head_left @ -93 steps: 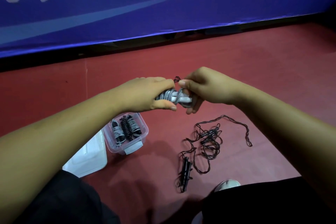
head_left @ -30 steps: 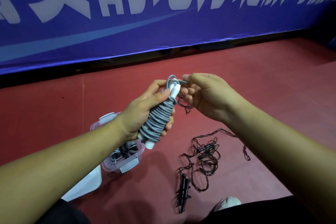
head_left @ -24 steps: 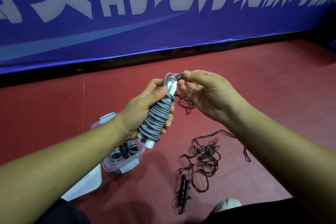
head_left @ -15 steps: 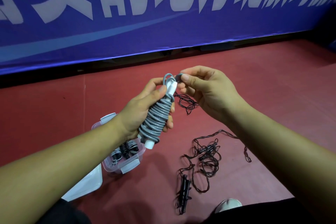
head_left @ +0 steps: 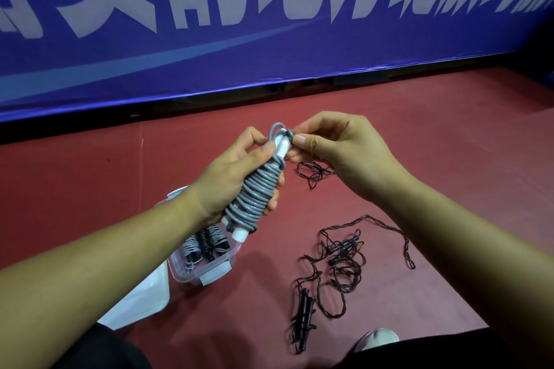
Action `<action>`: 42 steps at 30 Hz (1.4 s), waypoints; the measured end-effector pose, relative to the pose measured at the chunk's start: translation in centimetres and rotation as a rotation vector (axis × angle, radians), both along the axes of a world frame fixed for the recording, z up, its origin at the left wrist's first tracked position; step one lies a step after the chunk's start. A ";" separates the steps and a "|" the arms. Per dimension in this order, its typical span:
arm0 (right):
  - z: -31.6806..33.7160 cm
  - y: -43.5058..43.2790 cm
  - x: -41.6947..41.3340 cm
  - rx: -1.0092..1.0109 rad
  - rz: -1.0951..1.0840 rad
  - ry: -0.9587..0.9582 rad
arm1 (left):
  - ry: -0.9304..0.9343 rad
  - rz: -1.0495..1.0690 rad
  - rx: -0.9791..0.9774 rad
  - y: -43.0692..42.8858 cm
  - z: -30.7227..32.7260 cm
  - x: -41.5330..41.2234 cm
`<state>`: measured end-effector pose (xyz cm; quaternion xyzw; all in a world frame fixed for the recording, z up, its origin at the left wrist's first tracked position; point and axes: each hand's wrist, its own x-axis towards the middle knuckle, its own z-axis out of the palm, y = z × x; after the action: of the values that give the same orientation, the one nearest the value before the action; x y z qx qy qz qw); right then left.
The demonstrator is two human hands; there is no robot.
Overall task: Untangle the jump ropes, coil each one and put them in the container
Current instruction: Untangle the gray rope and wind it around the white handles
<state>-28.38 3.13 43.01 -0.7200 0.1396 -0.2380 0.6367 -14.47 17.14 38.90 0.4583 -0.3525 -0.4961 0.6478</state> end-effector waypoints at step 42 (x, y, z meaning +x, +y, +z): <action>0.0 0.5 0.5 0.470 0.291 -0.092 | 0.161 -0.400 -0.145 0.2 0.7 0.7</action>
<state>-27.87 3.58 43.03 -0.5533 0.0571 -0.1378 0.8195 -13.75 17.37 39.64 0.2905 -0.4181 -0.6230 0.5939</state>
